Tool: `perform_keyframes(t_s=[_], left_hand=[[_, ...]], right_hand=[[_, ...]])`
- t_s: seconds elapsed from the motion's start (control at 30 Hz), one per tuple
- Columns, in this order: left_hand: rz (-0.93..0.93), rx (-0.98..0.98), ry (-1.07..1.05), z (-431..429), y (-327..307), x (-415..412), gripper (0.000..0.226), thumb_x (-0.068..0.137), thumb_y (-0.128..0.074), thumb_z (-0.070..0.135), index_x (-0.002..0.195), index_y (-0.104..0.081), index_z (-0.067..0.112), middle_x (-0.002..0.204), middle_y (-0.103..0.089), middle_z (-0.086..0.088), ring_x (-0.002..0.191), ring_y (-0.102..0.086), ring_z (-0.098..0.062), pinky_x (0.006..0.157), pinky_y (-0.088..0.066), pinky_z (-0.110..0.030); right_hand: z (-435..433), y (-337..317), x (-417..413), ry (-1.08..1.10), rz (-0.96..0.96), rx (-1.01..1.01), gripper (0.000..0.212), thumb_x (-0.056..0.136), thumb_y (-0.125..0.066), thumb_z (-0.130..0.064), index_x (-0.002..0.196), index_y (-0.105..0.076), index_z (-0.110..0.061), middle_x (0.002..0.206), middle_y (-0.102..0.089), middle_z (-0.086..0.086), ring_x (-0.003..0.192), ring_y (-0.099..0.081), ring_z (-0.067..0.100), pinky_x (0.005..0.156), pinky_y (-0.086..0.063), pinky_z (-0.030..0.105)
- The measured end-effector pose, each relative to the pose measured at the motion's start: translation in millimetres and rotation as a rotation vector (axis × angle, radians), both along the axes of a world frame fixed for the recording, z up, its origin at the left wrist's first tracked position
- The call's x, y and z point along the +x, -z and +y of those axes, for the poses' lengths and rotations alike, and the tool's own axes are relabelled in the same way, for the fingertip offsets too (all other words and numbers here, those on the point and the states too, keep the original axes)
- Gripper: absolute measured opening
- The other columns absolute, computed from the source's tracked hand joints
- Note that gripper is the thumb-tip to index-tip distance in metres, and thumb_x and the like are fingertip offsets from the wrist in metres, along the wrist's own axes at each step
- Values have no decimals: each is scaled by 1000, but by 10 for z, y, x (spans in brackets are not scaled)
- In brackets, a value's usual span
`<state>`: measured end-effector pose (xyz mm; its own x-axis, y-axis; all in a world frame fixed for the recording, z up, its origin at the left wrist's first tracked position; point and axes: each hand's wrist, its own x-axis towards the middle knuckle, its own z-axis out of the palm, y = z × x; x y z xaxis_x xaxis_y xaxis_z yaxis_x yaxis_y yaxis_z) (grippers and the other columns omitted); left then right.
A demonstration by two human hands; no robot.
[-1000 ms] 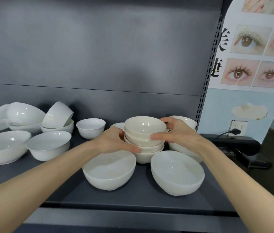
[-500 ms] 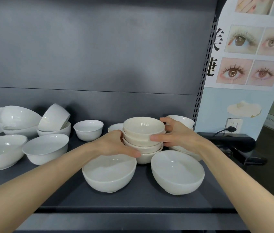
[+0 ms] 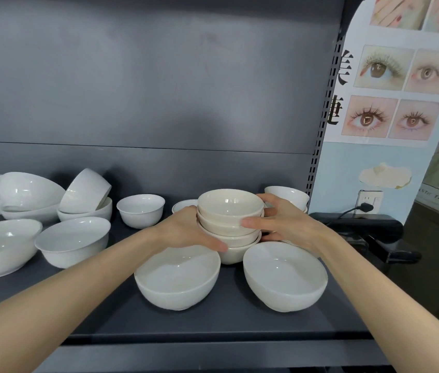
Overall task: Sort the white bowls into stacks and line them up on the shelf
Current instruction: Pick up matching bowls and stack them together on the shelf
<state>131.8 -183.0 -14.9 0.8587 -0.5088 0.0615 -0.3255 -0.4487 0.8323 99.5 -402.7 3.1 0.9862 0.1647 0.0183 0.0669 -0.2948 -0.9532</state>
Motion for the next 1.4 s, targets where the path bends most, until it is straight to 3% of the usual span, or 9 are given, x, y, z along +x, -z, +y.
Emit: perform_keyframes(t_s=[0.17, 0.33, 0.5, 0.63, 0.8, 1.07, 1.2, 1.3, 1.4], left_hand=[[-12, -17, -63, 1, 30, 2, 68, 47, -91, 28, 110, -66, 26, 106, -72, 12, 103, -66, -7, 94, -53, -34], [-48, -41, -89, 25, -54, -6, 47, 60, -90, 12, 97, -67, 28, 94, -73, 15, 90, -67, 0, 70, -51, -13], [-81, -38, -136, 67, -196, 41, 64, 37, -92, 37, 97, -72, 27, 92, -74, 15, 94, -69, -8, 88, -55, -31], [-122, -48, -115, 74, -356, 84, 73, 30, -88, 44, 99, -72, 26, 96, -74, 14, 98, -68, -9, 93, -54, -36], [-161, -26, -101, 22, -568, 202, 55, 47, -94, 28, 98, -71, 25, 96, -74, 13, 96, -67, -7, 92, -53, -32], [-170, -35, -63, -151, -697, 652, 39, 57, -91, 14, 88, -69, 25, 88, -74, 10, 82, -68, -5, 75, -57, -21], [-162, -21, -47, -203, -646, 856, 40, 57, -90, 13, 89, -69, 27, 87, -74, 14, 82, -69, 0, 70, -52, -14], [-154, -13, -29, -241, -603, 948, 39, 59, -89, 11, 88, -69, 27, 87, -75, 12, 82, -69, -2, 70, -55, -17], [-152, 18, -15, -263, -557, 1032, 38, 60, -89, 12, 91, -69, 23, 95, -75, 2, 87, -70, -12, 78, -57, -28]], right_hand=[[17, -6, -31, 29, -6, 28, 64, 74, -81, -13, 129, -50, -21, 112, -69, 11, 96, -70, 25, 85, -57, 45], [30, -56, -34, 33, -30, 77, 64, 76, -79, -8, 131, -49, -18, 112, -68, 13, 87, -71, 19, 75, -61, 38], [25, -233, -16, 42, -119, -25, 64, 73, -82, -17, 130, -52, -20, 110, -70, 7, 95, -70, 20, 81, -59, 43], [14, -375, 4, 63, -181, -66, 64, 72, -82, -23, 128, -53, -22, 107, -72, 4, 95, -70, 19, 82, -59, 44], [-26, -531, 75, 99, -230, -97, 64, 71, -82, -29, 128, -54, -24, 105, -72, 3, 92, -71, 19, 79, -60, 38], [-131, -596, 464, 148, -252, -83, 67, 71, -82, -29, 130, -51, -23, 104, -72, 4, 92, -71, 19, 83, -59, 42], [-179, -534, 674, 144, -248, -61, 47, 68, -84, -28, 107, -57, -35, 102, -73, 2, 93, -71, 19, 84, -58, 46], [-209, -467, 776, 155, -249, -49, 45, 68, -84, -27, 102, -56, -36, 102, -73, -1, 94, -70, 17, 84, -58, 45], [-209, -395, 833, 184, -235, -46, 50, 67, -85, -29, 106, -55, -34, 103, -72, -1, 95, -70, 16, 84, -58, 44]])
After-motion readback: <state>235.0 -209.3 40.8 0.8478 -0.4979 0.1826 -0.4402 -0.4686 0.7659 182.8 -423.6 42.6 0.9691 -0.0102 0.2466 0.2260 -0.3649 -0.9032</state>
